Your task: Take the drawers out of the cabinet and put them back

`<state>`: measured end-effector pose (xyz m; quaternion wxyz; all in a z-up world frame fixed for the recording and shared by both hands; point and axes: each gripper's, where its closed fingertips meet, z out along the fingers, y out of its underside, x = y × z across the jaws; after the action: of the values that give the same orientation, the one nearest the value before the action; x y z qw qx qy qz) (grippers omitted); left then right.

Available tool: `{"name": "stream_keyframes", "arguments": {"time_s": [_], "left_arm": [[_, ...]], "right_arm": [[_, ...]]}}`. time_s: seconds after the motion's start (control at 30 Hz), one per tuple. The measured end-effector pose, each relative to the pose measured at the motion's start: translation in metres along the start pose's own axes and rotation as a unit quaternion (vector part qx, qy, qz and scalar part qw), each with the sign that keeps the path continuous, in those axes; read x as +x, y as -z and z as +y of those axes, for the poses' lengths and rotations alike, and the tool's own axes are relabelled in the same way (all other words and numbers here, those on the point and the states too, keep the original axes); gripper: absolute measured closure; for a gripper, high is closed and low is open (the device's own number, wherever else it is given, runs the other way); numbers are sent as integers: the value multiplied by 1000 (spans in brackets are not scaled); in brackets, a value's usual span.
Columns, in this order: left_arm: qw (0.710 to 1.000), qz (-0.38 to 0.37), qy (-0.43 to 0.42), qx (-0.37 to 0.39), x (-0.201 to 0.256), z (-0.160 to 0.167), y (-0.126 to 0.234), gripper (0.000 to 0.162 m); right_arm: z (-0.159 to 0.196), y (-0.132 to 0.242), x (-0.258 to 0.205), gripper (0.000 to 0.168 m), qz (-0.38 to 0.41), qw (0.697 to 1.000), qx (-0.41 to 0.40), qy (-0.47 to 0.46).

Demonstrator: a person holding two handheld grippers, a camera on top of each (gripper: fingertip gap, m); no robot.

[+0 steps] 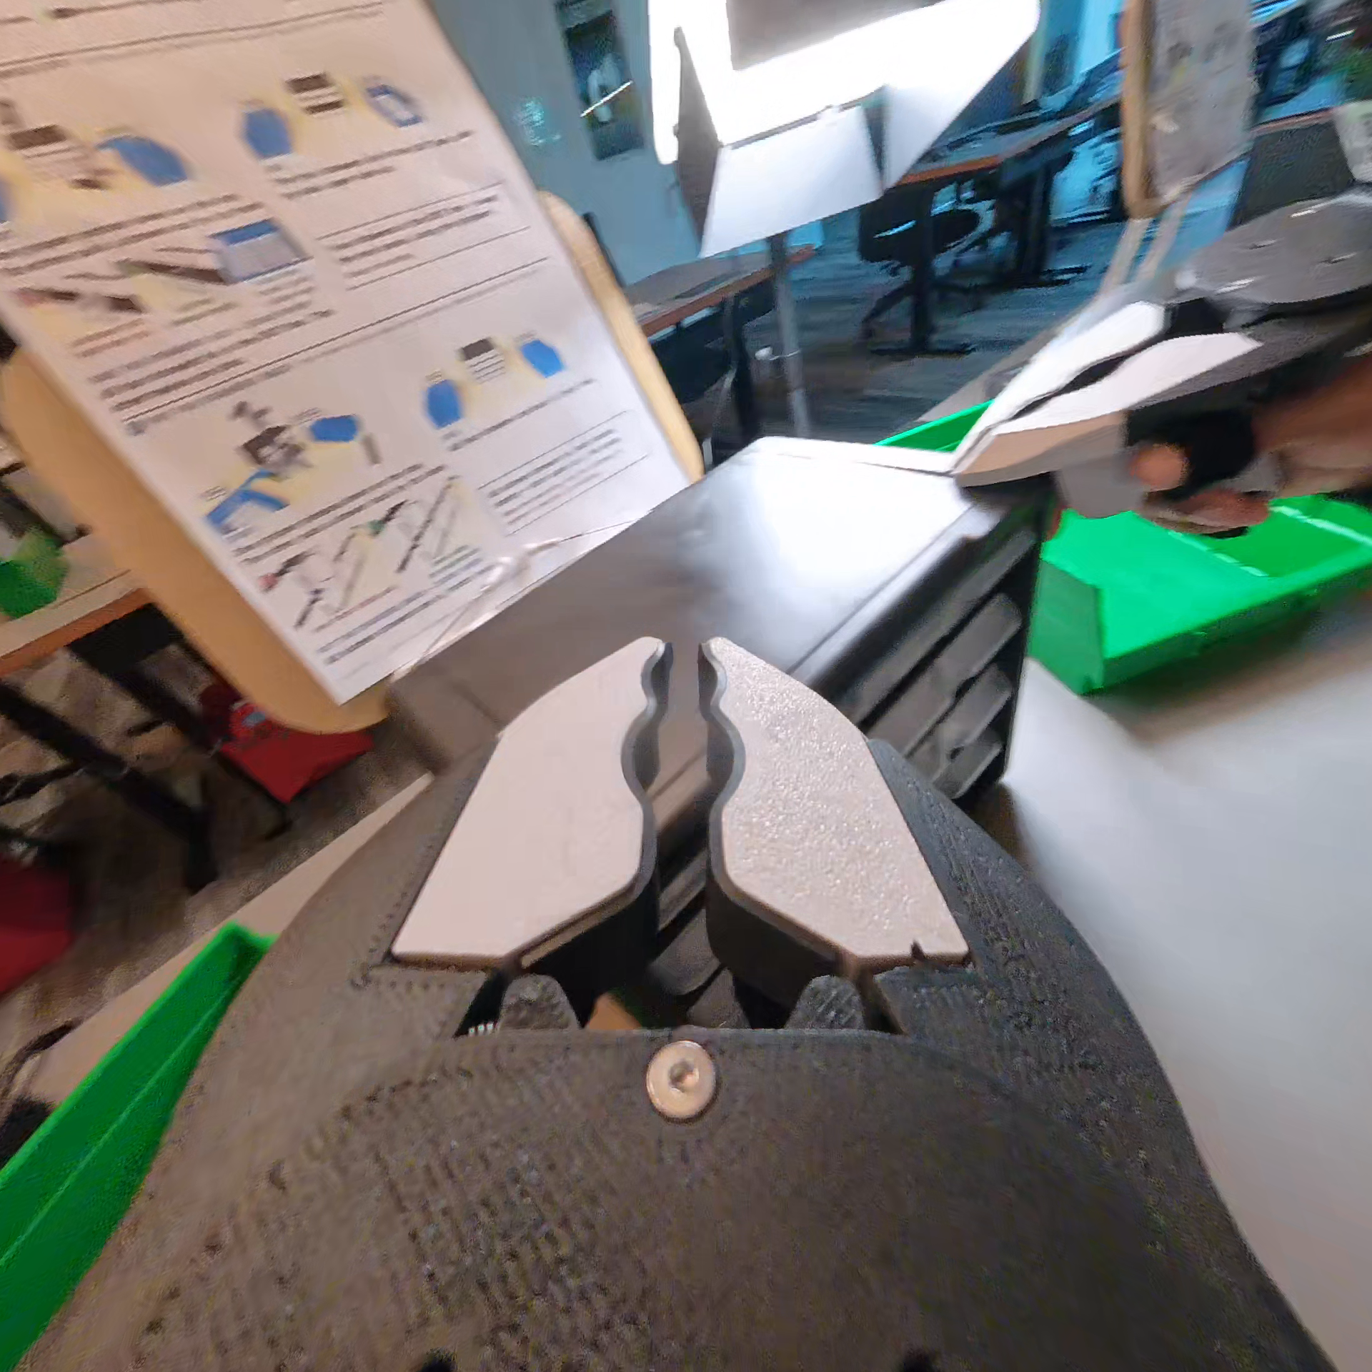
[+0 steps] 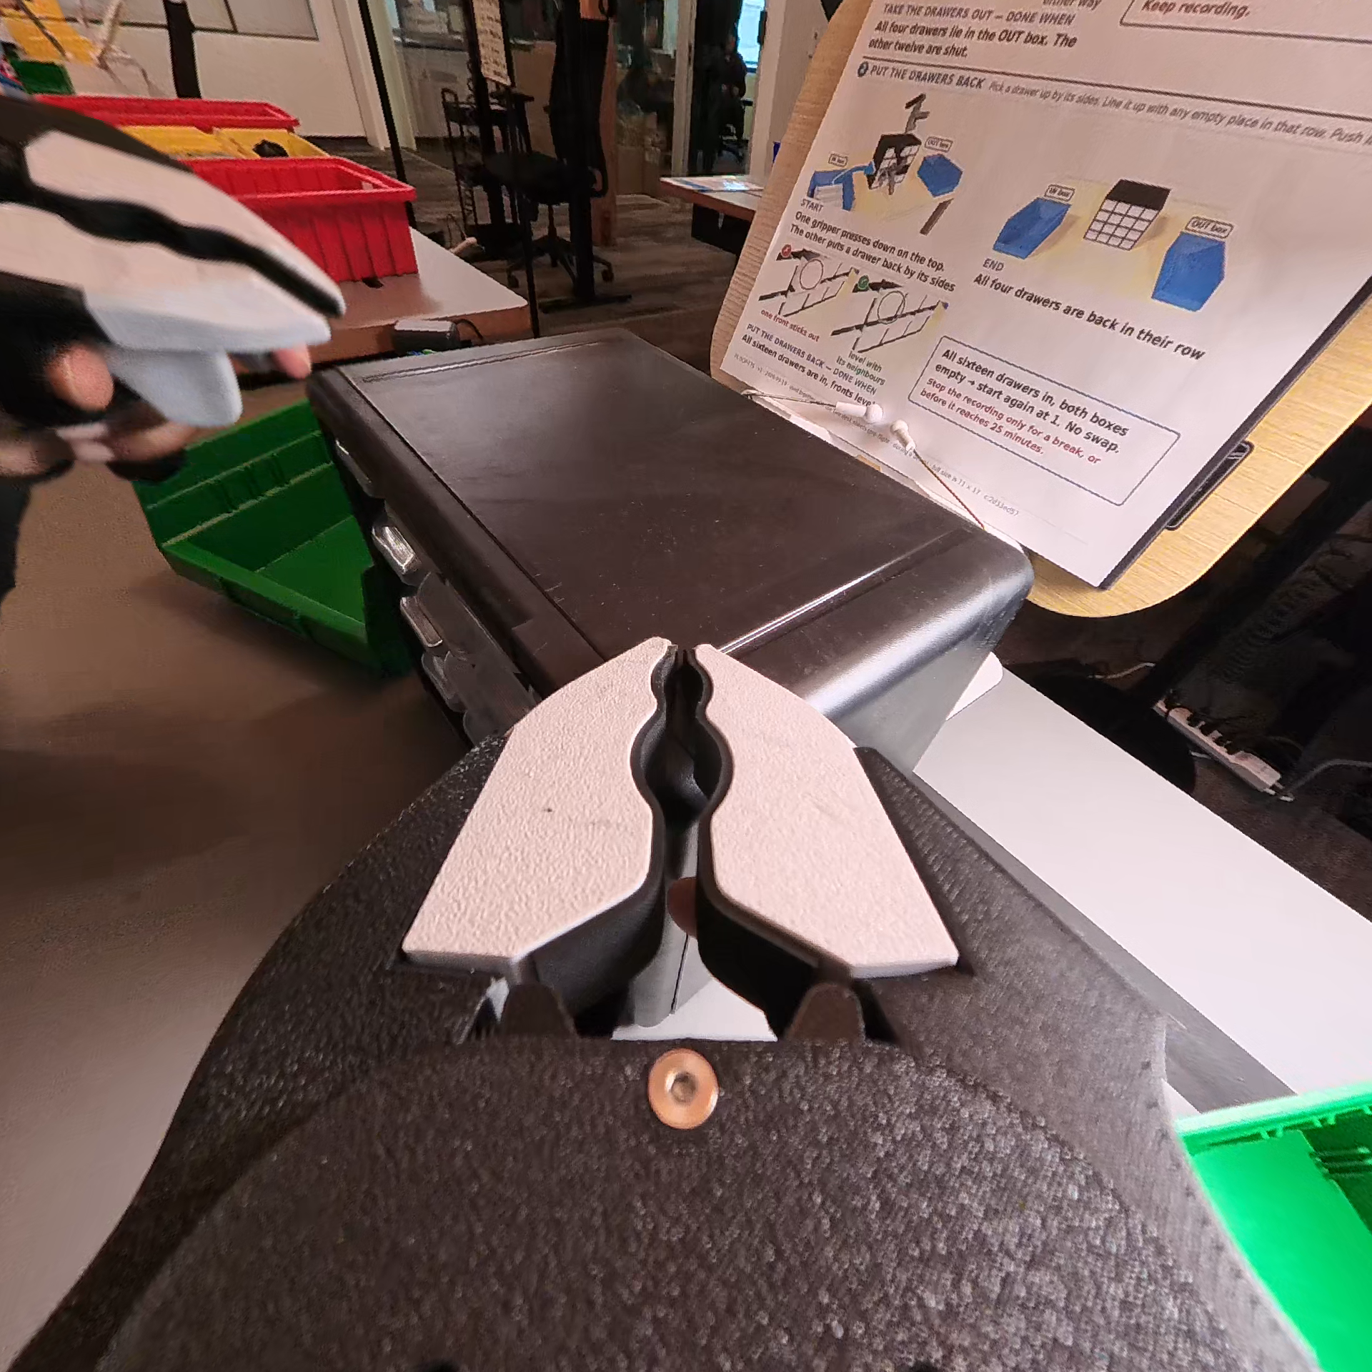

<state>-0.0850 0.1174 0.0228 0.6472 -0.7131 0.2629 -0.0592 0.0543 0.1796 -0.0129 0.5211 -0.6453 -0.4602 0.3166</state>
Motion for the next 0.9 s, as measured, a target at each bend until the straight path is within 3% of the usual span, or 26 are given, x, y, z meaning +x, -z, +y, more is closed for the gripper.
{"name": "stream_keyframes", "arguments": {"time_s": [0.17,0.3,0.9], "left_arm": [[999,-21,28,-33,-40,19,12,152],[997,21,61,-43,-39,31,7,153],[993,74,38,-88,-34,47,2,158]], "right_arm": [[0,0,0,167,5,1000,-2,3],[0,0,0,167,11,1000,-4,6],[-1,-3,2,168,53,998,-19,36]]}}
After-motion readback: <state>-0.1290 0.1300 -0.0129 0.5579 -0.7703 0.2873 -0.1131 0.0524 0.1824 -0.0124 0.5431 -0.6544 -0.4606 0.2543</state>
